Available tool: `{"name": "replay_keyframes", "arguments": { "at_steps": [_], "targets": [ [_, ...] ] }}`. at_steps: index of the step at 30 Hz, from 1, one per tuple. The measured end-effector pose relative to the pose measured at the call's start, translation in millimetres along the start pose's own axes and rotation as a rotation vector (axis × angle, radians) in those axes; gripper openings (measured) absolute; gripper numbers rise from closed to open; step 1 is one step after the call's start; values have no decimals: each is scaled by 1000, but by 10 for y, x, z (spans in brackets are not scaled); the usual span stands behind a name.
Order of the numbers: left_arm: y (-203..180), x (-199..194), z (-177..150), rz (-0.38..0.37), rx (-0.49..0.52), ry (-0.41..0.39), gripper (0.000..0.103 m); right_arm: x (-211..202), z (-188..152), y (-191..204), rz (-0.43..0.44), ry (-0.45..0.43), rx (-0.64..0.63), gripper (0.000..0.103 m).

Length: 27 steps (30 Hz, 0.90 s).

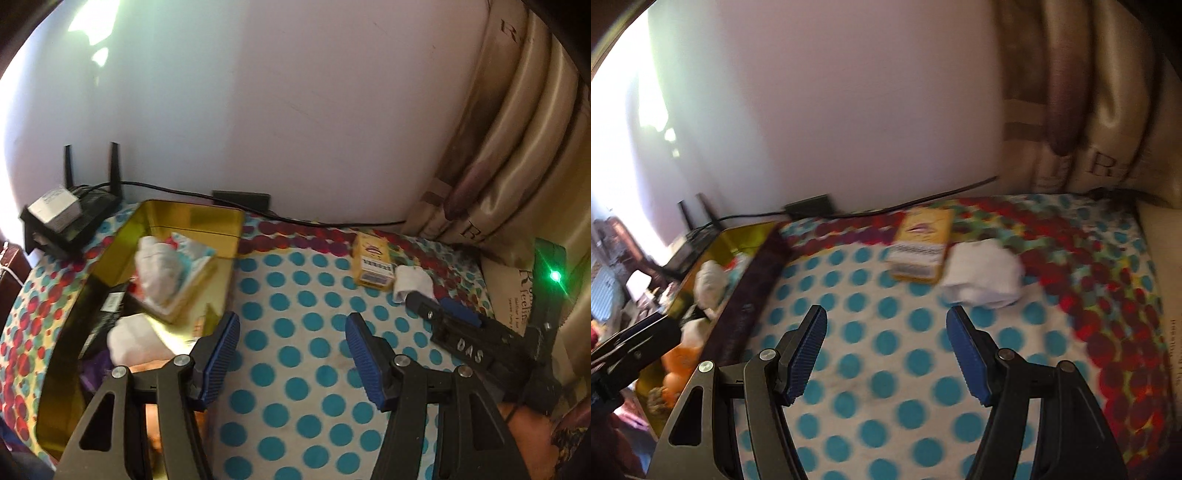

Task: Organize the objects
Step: 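Move both grippers back over the yellow box and second white sock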

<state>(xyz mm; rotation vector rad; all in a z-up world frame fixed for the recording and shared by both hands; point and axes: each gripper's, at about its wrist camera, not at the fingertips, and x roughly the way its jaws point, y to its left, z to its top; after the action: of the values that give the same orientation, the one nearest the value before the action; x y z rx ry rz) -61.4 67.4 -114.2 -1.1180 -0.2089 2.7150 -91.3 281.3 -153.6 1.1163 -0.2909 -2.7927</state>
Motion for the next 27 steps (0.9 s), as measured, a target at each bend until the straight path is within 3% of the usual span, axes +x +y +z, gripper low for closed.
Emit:
{"name": "replay_keyframes", "arguments": {
  "at_steps": [9, 17, 27],
  "targets": [
    [-189, 296, 50, -24, 0, 44, 66, 246, 205, -543, -112, 1, 60, 66],
    [-262, 464, 45, -4, 11, 65, 66, 458, 313, -701, -101, 12, 70, 66],
    [-303, 620, 90, 13, 26, 78, 66, 681, 299, -624, -91, 48, 21, 66]
  ]
}}
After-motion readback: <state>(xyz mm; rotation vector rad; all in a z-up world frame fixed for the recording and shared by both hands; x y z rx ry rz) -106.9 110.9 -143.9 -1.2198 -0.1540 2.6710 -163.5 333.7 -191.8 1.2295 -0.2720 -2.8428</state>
